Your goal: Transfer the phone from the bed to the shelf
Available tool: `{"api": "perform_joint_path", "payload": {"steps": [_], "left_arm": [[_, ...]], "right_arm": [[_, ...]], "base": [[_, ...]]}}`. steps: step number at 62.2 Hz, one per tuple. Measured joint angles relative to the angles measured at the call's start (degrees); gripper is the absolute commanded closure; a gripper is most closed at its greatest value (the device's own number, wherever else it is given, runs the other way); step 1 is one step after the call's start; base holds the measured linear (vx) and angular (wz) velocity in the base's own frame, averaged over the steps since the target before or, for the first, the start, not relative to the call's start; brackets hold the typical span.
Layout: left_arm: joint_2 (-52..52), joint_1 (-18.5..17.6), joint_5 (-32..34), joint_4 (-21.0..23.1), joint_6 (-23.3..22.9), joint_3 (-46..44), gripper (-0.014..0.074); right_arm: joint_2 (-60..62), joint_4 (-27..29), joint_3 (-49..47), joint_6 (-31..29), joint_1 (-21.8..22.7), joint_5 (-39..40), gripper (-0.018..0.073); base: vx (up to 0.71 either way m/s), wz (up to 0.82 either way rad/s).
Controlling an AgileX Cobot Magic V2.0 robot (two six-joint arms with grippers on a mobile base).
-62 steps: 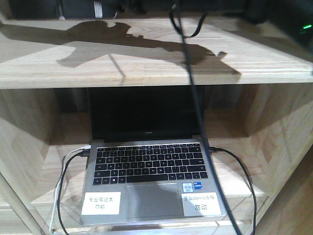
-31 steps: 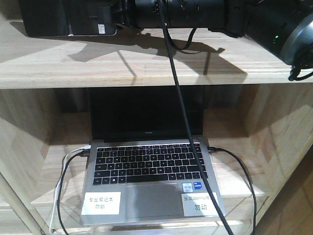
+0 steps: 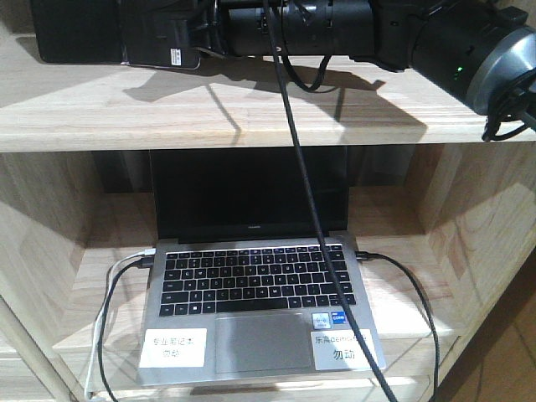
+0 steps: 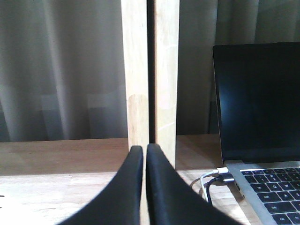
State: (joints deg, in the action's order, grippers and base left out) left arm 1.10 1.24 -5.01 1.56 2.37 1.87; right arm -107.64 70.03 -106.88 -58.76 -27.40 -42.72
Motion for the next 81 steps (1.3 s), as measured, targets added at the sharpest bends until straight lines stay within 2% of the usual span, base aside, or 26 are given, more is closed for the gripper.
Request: {"api": "perform_joint_path", "payload": {"steps": [10,18,22,34,53,65,68,75,81], "left_arm": [[0.0,0.0,0.0,0.0,0.0,0.0,0.0595],[0.0,0.0,0.0,0.0,0.0,0.0,0.0595],[0.0,0.0,0.0,0.0,0.0,0.0,0.0595],[0.0,0.0,0.0,0.0,0.0,0.0,0.0595],[0.0,0.0,0.0,0.0,0.0,0.0,0.0595],[0.0,0.0,0.0,0.0,0.0,0.0,0.0595],[0.0,0.0,0.0,0.0,0.0,0.0,0.0595],[0.0,0.0,0.0,0.0,0.0,0.0,0.0595],[0.0,0.0,0.0,0.0,0.0,0.0,0.0595]], "right_arm": [[-0.07,-0.23,0.0,0.0,0.0,0.04,0.0026],[-0.07,-0.35,0.0,0.0,0.0,0.31,-0.0133],[-0.07,-0.54,0.0,0.0,0.0,0.74,-0.0169],[-0.07,-2.69,0.0,0.0,0.0,1.22,-0.0148],[0.75,-3.22,0.0,0.08,0.0,1.22,-0.0052],[3.98,-3.27,0.0,1.25,0.0,1.07,0.0084],[4.83,-3.27,0.0,2.34,0.0,0.85,0.0133],[7.08,-3.96,0.0,4.43,0.0,0.59,0.0321],[8.91,-6.85,0.0,5.52,0.0,-0.17,0.0535]], "base": [[0.0,0.0],[0.0,0.0],[0.0,0.0],[0.0,0.0],[0.0,0.0],[0.0,0.0],[0.0,0.0],[0.0,0.0],[0.0,0.0]]}}
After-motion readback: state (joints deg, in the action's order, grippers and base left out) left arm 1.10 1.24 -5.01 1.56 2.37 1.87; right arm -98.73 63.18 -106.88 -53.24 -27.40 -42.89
